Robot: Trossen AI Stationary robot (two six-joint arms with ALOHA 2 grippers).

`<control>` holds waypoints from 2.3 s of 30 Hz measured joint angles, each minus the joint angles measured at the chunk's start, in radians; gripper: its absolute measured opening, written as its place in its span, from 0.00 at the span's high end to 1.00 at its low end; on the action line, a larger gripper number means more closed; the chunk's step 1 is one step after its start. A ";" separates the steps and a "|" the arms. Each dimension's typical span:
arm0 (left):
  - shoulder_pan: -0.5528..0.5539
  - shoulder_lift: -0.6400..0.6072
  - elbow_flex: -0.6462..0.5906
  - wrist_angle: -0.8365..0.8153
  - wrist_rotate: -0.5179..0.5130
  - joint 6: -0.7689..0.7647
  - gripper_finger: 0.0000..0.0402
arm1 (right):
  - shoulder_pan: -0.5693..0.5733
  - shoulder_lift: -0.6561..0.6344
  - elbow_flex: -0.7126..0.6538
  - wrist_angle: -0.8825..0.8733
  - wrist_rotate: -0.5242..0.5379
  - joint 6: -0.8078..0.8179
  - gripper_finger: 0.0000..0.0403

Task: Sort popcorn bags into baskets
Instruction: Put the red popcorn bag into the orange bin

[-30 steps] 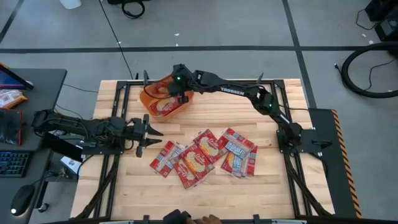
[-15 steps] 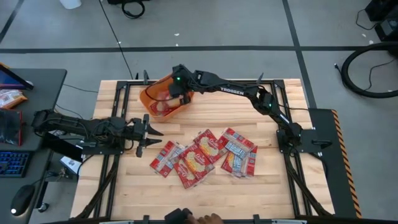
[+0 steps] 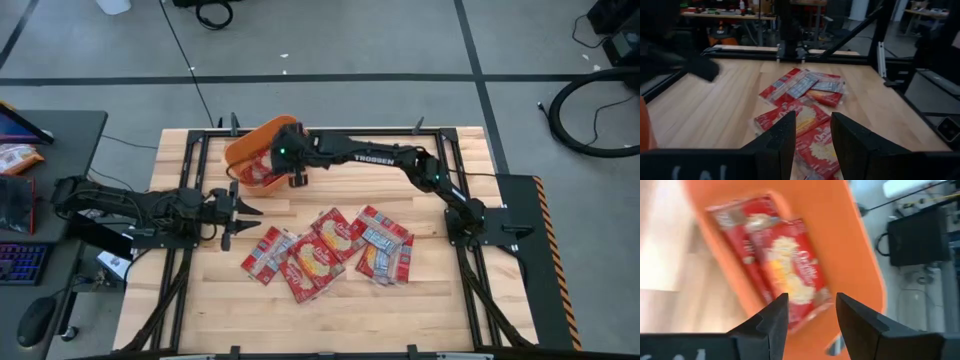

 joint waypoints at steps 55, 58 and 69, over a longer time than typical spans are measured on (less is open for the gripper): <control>0.000 0.000 0.000 -0.052 -0.096 -0.116 0.68 | 0.587 -0.373 -0.872 -0.444 -0.012 1.390 0.44; 0.000 0.000 0.000 -0.052 -0.096 -0.116 0.68 | 0.585 -0.392 -0.937 -0.397 -0.061 1.406 0.37; 0.000 0.000 0.000 -0.053 -0.096 -0.115 0.68 | 0.594 -0.386 -0.984 -0.389 -0.043 1.405 0.24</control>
